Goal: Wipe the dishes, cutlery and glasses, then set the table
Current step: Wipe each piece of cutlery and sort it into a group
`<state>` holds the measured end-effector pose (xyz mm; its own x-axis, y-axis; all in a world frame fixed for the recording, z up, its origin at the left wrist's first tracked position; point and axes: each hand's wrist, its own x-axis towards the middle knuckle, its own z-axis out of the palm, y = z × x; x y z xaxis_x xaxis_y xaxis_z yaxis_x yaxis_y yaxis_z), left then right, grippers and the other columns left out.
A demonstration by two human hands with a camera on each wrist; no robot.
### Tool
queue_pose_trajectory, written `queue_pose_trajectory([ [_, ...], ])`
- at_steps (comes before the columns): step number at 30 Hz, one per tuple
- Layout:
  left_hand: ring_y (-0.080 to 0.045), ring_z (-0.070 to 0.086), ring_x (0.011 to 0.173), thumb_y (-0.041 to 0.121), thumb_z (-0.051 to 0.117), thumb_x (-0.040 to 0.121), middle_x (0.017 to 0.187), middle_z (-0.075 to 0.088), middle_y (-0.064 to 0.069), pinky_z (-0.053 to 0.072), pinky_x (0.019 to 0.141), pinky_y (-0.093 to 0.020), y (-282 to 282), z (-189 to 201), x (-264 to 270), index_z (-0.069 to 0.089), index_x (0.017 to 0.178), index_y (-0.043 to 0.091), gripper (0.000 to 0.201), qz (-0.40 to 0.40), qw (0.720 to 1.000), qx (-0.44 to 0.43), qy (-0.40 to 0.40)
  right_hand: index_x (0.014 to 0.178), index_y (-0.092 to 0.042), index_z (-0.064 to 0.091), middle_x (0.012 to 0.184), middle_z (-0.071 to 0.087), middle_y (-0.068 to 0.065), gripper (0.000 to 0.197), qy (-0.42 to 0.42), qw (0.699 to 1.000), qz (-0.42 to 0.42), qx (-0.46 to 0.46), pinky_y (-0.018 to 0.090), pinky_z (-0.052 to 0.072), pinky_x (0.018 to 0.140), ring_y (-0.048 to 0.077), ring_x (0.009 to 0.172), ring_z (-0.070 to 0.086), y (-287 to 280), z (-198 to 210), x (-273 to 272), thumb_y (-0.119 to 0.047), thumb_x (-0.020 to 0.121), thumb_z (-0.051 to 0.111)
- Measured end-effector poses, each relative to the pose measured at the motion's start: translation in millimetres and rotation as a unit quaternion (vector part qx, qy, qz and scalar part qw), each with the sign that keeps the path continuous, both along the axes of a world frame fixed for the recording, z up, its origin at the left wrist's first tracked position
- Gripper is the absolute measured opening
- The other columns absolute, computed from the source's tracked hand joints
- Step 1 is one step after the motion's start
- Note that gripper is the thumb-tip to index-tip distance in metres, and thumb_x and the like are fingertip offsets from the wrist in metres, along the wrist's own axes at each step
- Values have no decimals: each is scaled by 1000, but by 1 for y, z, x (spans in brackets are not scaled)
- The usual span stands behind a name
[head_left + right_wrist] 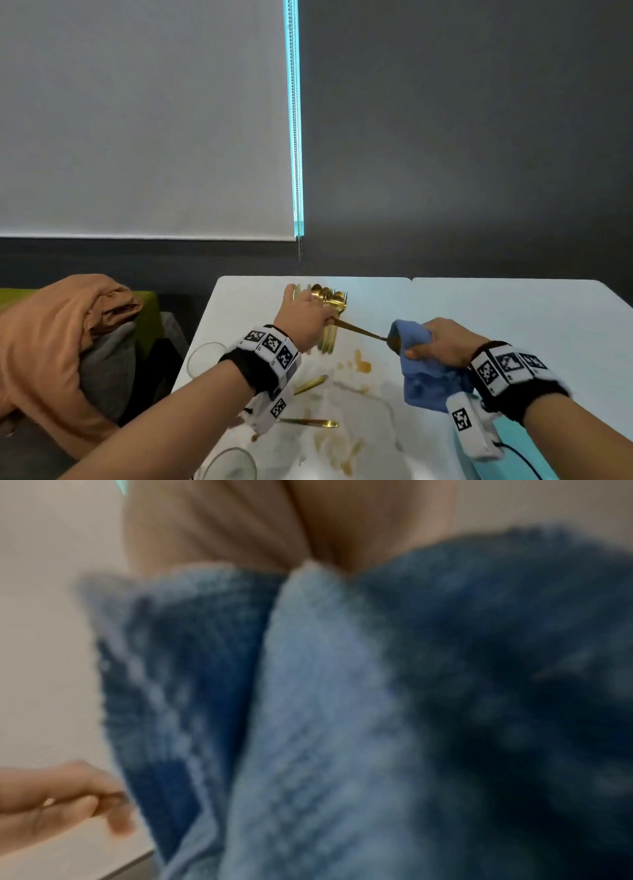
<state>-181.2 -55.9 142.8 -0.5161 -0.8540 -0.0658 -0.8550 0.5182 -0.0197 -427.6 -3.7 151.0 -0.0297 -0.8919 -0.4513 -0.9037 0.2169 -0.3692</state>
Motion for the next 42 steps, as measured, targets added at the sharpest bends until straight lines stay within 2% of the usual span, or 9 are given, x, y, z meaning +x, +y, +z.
queue_pose_trajectory([
  [5, -15, 50, 108, 21, 36, 98, 98, 66, 9, 21, 101, -40, -8, -11, 1, 62, 105, 28, 27, 19, 997, 77, 16, 90, -7, 63, 92, 66, 11, 27, -127, 974, -165, -92, 33, 49, 74, 26, 84, 60, -9, -14, -6, -32, 82, 69],
  [13, 2, 49, 59, 21, 38, 99, 65, 56, 13, 29, 57, -13, 11, -30, -25, 68, 105, 12, 32, 167, 897, 316, 261, 101, 4, 57, 89, 62, 17, 43, -426, 757, -470, -158, 37, 51, 68, 32, 82, 60, -27, -51, 10, -31, 81, 71],
  [21, 8, 50, 39, 8, 36, 97, 52, 55, 13, 45, 74, -14, 25, -52, -48, 61, 78, 17, 33, 237, 806, 380, 386, 110, 1, 55, 93, 64, 15, 41, -537, 684, -484, -98, 36, 57, 63, 29, 79, 63, -34, -71, 19, -29, 85, 66],
  [23, -6, 60, 64, 4, 37, 96, 67, 56, 2, 47, 75, -14, 26, -54, -59, 59, 77, 12, 30, 243, 793, 399, 392, 109, 2, 56, 97, 65, 19, 39, -547, 690, -467, -81, 35, 58, 61, 31, 81, 64, -34, -70, 30, -28, 85, 66],
  [27, -35, 49, 120, 6, 33, 99, 125, 55, -23, 35, 103, -39, 21, -62, -80, 53, 123, -6, 34, 292, 797, 377, 371, 102, 7, 60, 93, 67, 23, 34, -518, 747, -415, -48, 28, 55, 51, 31, 76, 65, -35, -67, 46, -21, 83, 68],
  [31, -16, 55, 93, 10, 41, 95, 121, 61, -13, 49, 93, -33, 20, -79, -81, 56, 125, 0, 35, 287, 792, 370, 391, 91, 3, 64, 90, 68, 23, 29, -456, 821, -345, 2, 36, 56, 67, 34, 79, 65, -31, -67, 40, -24, 83, 69],
  [34, -13, 54, 90, 12, 42, 98, 131, 55, -16, 48, 85, -19, 11, -81, -82, 49, 131, -2, 37, 265, 794, 416, 354, 66, -4, 56, 72, 61, 14, 32, -295, 902, -315, 1, 30, 47, 59, 26, 66, 56, -36, -74, 39, -28, 85, 68],
  [37, -31, 51, 120, 19, 49, 97, 140, 47, -18, 41, 104, -33, -2, -78, -74, 46, 135, 0, 43, 274, 836, 409, 243, 62, -6, 52, 75, 61, 15, 35, -226, 924, -310, -3, 30, 44, 62, 28, 71, 56, -45, -84, 34, -29, 82, 70],
  [42, -23, 61, 109, 23, 48, 93, 113, 67, -5, 47, 90, -29, -31, -89, -56, 66, 108, 13, 25, 307, 859, 283, 296, 77, -5, 57, 85, 63, 12, 32, -184, 954, -229, 56, 30, 47, 68, 26, 84, 61, -56, -88, 30, -32, 74, 75],
])
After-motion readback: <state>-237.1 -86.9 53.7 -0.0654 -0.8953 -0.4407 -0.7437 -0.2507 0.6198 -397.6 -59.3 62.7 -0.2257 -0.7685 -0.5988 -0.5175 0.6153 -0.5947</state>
